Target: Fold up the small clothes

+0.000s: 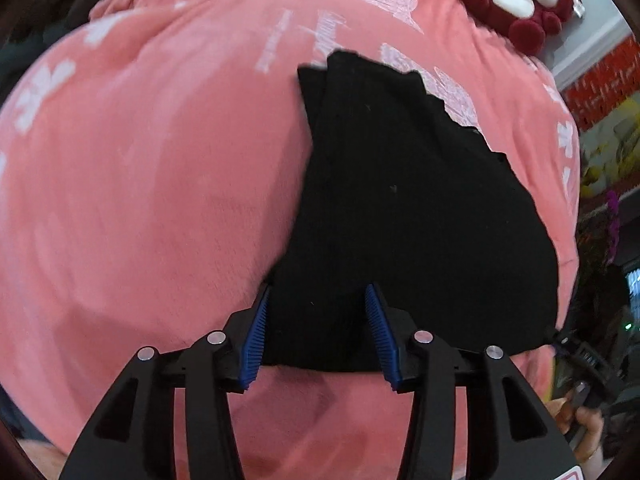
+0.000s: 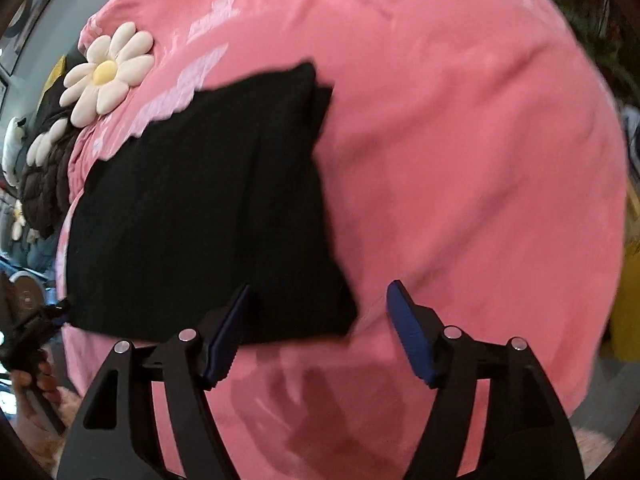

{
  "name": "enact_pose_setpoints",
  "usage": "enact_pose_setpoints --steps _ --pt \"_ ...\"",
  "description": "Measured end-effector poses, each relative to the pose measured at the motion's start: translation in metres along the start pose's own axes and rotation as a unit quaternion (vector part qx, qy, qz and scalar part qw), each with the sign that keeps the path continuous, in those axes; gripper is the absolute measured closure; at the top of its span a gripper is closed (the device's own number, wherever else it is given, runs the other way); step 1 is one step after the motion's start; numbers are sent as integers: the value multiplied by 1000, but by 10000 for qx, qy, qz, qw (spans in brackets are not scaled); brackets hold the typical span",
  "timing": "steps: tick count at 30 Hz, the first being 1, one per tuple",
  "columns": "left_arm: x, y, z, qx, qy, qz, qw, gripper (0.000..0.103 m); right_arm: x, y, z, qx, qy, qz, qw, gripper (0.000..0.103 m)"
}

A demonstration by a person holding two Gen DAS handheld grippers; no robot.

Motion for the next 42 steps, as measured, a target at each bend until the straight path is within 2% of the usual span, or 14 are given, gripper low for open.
enact_pose_setpoints --steps 3,4,5,6,7,8,16,20,22,24,27,32,37,42 --pt "3 -1 2 -65 -4 167 9998 59 -1 8 -1 -194 315 -5 9993 33" --pt "1 -1 1 -66 -105 151 9998 68 -4 9 0 -247 442 28 9987 33" --pt "0 -1 0 -26 -201 136 9997 91 -7 9 1 -347 572 99 9977 34" --pt "-1 -1 -1 59 -358 29 9993 100 -9 9 -1 -462 627 155 9968 50" --pt "-3 -2 -3 208 -537 -93 9983 100 -12 11 -2 -649 652 110 9957 88" --pt "-5 -5 -4 282 -645 -123 9974 101 -13 11 -4 -751 700 46 9947 92" --pt "8 -81 7 439 -27 -176 9989 101 -1 -70 -24 -781 53 203 9967 94" --pt "35 -63 -9 43 143 -533 9985 101 35 -21 -11 -368 -70 -618 9974 91" --pt "46 -42 -16 -371 305 -578 9972 100 42 -3 -5 -74 93 -952 9954 82" --pt "49 -39 -19 -584 332 -565 9961 98 32 -17 -8 163 22 -642 9978 79" --pt "42 -63 -13 -668 450 -201 9965 89 15 -52 -14 713 -280 -1 9971 58" --pt "6 -94 18 -656 839 461 9932 66 -25 -70 -37 407 -579 544 9960 59" --pt "-31 -74 61 -668 1236 615 9882 66 -59 -52 -65 346 -960 672 9925 69" --pt "-47 -25 81 -876 1562 381 9831 66 -78 -29 -82 496 -1408 584 9871 76"
Point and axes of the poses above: each gripper's, at about its wrist camera, not at the fingertips, and y roughly the way its jaws point, z to its right, x to its underside, the point moved 7 cm from there along y, roughly the way its jaws point, and after that the axes turned 10 degrees about -y, right-handed, at the moved point
